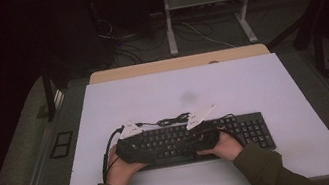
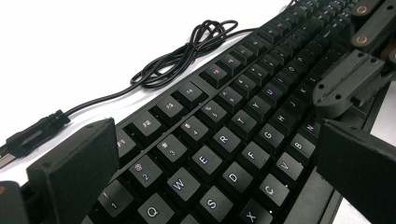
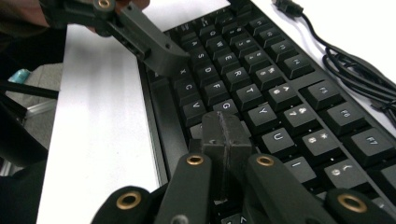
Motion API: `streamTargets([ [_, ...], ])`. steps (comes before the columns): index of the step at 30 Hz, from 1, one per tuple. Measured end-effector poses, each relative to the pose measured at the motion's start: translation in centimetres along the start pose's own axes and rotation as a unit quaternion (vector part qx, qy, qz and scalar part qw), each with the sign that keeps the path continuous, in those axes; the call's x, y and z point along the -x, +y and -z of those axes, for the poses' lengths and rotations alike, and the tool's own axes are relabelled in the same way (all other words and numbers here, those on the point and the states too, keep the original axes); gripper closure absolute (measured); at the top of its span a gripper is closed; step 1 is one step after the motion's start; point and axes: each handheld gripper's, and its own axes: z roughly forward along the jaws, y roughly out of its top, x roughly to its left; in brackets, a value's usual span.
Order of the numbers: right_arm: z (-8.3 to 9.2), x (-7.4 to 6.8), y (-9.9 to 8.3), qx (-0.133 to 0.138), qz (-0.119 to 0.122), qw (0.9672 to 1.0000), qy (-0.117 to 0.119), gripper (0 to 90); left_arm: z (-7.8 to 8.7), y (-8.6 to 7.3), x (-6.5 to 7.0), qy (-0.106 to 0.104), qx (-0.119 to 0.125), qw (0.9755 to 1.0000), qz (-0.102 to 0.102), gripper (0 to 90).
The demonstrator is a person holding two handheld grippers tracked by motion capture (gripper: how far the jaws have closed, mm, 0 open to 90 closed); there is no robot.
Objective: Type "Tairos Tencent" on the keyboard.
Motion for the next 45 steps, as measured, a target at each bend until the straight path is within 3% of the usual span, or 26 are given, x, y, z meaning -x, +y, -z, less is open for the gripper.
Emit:
streamTargets([
  [27, -0.78, -0.26, -0.24, -0.022, 0.004, 0.9997, -0.005, 89.4, 0.05, 0.03, -0.03, 0.001, 0.002, 1.0000, 0.000, 0.0],
  [45, -0.01, -0.07, 0.05, -0.001, 0.004, 1.0000, -0.004, 89.3, 0.09, 0.05, 0.00, 0.000, 0.003, 1.0000, 0.000, 0.0],
])
